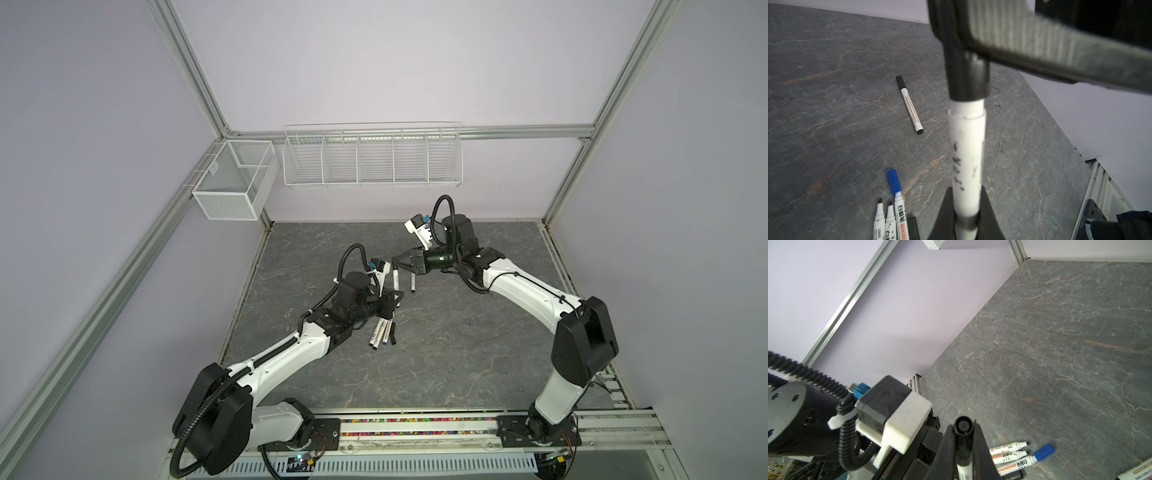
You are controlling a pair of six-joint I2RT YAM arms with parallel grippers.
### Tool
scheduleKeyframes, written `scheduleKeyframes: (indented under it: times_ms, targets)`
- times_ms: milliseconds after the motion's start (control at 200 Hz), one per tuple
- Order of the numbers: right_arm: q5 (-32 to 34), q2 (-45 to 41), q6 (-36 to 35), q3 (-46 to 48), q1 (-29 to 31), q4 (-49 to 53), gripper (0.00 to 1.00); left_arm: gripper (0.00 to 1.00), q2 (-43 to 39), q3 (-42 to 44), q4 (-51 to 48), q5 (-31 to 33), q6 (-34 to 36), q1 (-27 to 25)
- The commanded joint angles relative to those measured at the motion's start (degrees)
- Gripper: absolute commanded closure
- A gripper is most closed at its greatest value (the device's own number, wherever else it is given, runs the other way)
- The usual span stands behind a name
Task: Insert the pens into the pen caps
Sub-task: 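Lower the black cap onto the marker tip with the right gripper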
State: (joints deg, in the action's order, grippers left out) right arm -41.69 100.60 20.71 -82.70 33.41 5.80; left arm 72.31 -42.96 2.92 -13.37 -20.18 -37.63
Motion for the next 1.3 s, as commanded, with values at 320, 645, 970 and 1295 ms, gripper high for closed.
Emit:
scheduleKeyframes:
  times_ms: [320,645,970,1295]
  targets:
    - [-7.9,-2.2,-4.9,0.0,1.6,11.8,0.87,1.00,-3.1,-1.3,8.0,12.7,8.9,1.2]
    - [-4.6,-3.7,-6.2,-0.5,2.0,12.4,0.84,1.00,-3.5,0.5,8.1,13.4,10.8,1.2]
    - [-1.2,-3.2,-10.7,-3.3,4.5,17.5,0.82,1.00,-1.9,0.2,8.5,13.3,11.8,-0.1]
    - [4.8,-4.0,-13.4,-3.3,6.2,20.9,0.78,1.00,-2.3,0.0,9.4,13.2,13.8,-0.1]
